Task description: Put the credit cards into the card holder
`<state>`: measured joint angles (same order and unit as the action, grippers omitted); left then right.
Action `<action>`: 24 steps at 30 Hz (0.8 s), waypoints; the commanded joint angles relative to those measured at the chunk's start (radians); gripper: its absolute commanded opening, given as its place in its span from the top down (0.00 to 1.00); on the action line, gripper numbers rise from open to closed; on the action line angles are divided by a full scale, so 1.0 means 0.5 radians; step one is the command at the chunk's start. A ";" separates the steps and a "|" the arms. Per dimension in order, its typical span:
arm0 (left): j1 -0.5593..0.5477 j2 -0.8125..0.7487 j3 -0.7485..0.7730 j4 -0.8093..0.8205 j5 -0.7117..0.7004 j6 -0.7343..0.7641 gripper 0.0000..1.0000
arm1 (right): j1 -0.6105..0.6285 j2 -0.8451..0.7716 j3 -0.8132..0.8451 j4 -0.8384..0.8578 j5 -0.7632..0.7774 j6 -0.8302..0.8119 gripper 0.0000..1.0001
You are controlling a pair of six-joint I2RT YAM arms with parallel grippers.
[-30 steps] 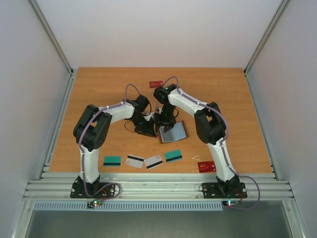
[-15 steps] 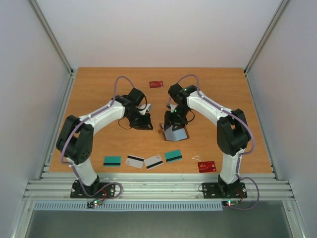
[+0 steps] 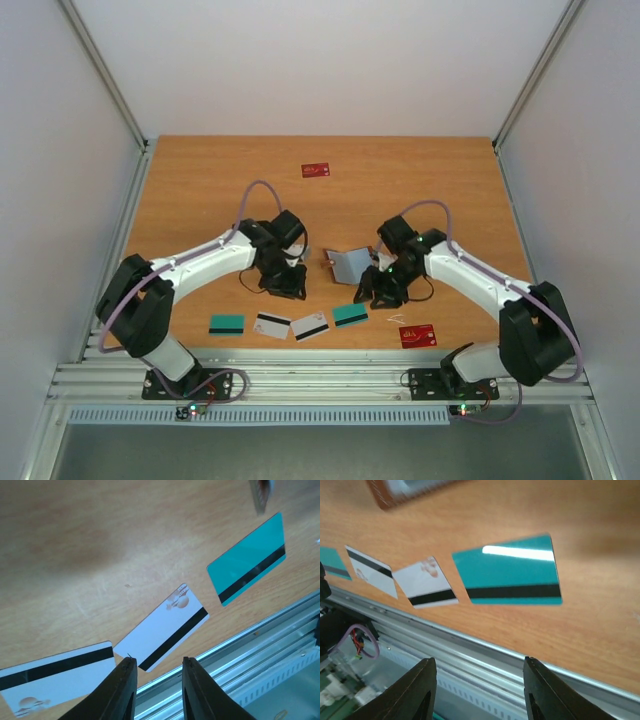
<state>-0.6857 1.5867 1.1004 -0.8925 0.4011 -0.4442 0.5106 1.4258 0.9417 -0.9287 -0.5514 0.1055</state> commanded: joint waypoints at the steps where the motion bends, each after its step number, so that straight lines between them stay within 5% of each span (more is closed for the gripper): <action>1: -0.089 0.107 -0.044 0.081 -0.035 -0.102 0.73 | 0.025 -0.182 -0.273 0.279 -0.191 0.268 0.50; 17: -0.222 0.495 -0.138 0.299 0.115 0.042 0.71 | 0.158 -0.656 -0.715 0.334 -0.118 0.571 0.50; 24: -0.327 0.488 -0.255 0.431 0.160 -0.189 0.72 | 0.337 -0.809 -0.830 0.420 0.019 0.903 0.48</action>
<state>-0.8177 1.8011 1.0283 -0.7296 0.5022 -0.4652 0.6273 1.0615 0.5571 -0.7616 -0.5930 0.4248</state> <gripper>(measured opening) 0.284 0.516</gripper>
